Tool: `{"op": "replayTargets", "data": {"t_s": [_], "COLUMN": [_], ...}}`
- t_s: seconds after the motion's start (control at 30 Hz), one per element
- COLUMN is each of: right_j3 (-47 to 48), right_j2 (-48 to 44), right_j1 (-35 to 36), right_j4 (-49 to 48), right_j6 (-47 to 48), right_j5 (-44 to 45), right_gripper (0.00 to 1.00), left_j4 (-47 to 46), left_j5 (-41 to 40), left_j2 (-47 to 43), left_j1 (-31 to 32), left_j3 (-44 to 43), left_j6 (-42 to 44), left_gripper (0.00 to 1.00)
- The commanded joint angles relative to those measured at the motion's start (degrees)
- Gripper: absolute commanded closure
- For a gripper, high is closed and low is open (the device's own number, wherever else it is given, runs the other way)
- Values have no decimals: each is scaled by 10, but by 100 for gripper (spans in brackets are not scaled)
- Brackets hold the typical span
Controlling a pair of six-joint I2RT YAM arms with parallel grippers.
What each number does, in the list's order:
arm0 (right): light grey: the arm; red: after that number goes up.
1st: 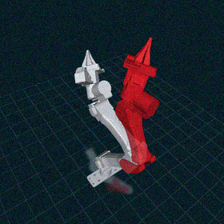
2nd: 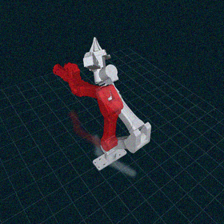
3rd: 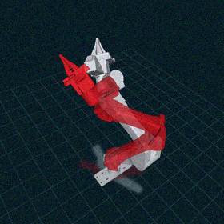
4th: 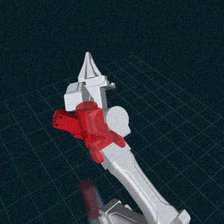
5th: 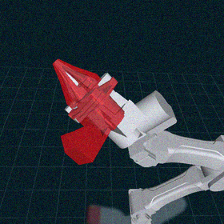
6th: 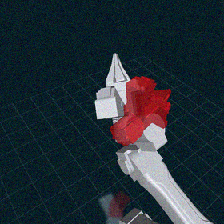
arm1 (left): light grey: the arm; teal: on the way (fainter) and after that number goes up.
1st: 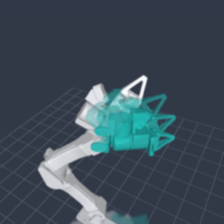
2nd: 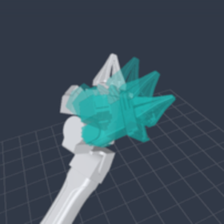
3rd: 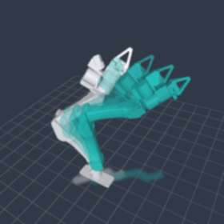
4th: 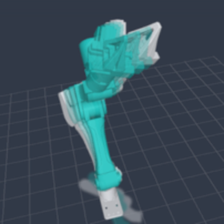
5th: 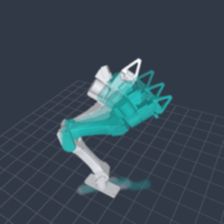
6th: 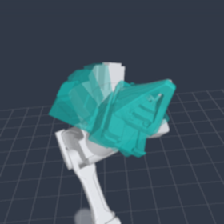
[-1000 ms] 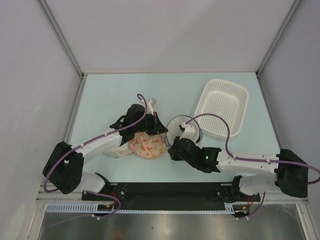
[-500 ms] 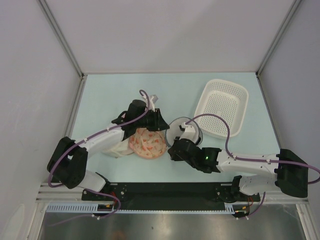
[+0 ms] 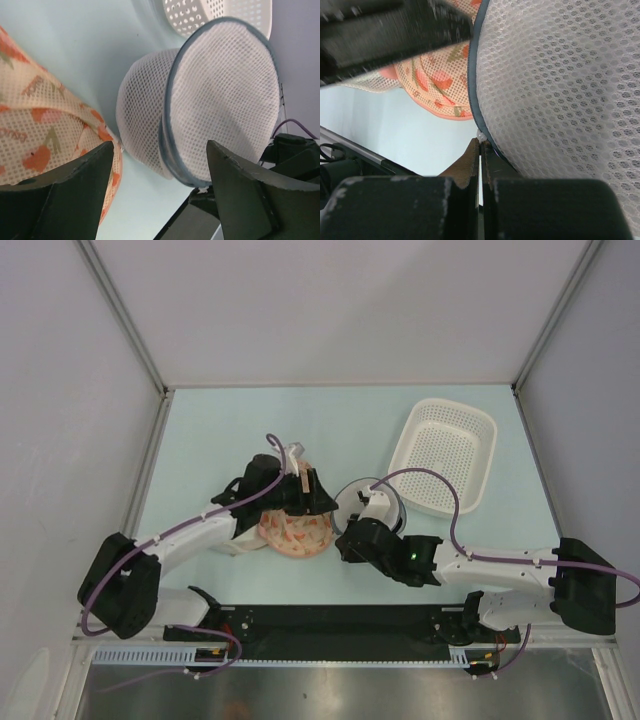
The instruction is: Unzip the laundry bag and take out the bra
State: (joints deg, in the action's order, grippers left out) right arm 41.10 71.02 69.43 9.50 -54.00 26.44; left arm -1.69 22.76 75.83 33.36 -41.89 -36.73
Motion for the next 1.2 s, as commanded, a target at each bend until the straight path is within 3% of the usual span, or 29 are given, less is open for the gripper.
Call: {"op": "replayTargets", "data": {"t_s": [0.0,0.3,0.5,0.87,1.17], "right_j3": [6,7,7,6,6], "right_j2": [3,9,10,12,11], "right_j1": [4,4,4,6,6], "right_j4": [-17,-20,-22,-25,-23], "right_j6": [-5,-7,-7,-8,-8], "right_j5": [4,-2,-3,-2,-1], "right_gripper": [100,100,100,100,100], "left_j4": [-38,-62,-74,-92,-95], "left_j5": [18,-6,2,11,11], "left_j2": [-32,-60,-57,-40,-22], "left_j1": [14,52,52,52,52], "left_j3": [44,84,88,80,62], "left_j6": [-40,-77,-83,-88,-84], "left_gripper": [20,26,42,62,93]}}
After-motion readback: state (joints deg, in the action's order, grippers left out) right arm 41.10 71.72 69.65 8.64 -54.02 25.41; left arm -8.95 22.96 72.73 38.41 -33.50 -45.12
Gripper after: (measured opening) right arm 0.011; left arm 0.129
